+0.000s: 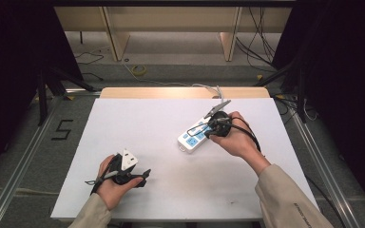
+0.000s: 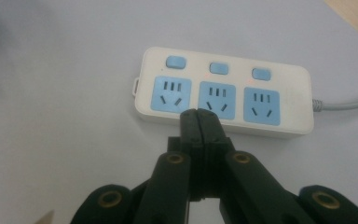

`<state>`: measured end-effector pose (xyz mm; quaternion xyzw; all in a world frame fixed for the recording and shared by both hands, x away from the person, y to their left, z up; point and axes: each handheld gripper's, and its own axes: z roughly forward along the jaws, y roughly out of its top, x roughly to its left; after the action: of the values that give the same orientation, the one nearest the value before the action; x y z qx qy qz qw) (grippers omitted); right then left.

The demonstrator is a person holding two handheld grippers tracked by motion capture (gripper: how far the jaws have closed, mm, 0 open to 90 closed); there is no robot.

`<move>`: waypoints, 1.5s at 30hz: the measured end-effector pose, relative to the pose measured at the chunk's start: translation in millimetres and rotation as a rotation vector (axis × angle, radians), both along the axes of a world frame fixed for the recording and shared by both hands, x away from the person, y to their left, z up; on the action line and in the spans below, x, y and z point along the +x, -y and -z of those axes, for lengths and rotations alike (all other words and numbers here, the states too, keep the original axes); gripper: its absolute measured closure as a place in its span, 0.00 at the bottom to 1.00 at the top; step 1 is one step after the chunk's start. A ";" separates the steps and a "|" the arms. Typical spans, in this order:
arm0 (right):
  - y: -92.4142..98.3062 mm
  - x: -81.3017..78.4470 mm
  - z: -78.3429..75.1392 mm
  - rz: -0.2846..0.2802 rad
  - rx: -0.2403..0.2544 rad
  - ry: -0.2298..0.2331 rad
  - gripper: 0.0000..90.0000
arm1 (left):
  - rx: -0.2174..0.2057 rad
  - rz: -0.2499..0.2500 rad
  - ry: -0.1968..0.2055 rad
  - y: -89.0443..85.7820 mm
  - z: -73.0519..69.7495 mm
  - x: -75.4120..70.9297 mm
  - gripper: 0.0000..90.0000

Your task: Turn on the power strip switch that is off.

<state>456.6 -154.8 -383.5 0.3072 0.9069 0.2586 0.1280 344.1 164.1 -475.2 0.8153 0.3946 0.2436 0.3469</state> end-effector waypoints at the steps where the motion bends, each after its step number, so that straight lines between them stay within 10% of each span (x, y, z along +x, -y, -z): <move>1: -0.3 1.4 -0.3 0.004 0.001 -0.002 1.00 | -0.001 0.001 -0.001 0.1 0.0 0.0 0.22; 45: -14.4 29.0 7.8 0.030 -0.012 -0.041 1.00 | -0.002 0.003 0.000 0.4 -0.1 0.1 0.23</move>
<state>485.6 -140.4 -391.3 0.3254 0.9062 0.2445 0.1150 344.2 163.7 -475.1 0.8156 0.3935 0.2427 0.3480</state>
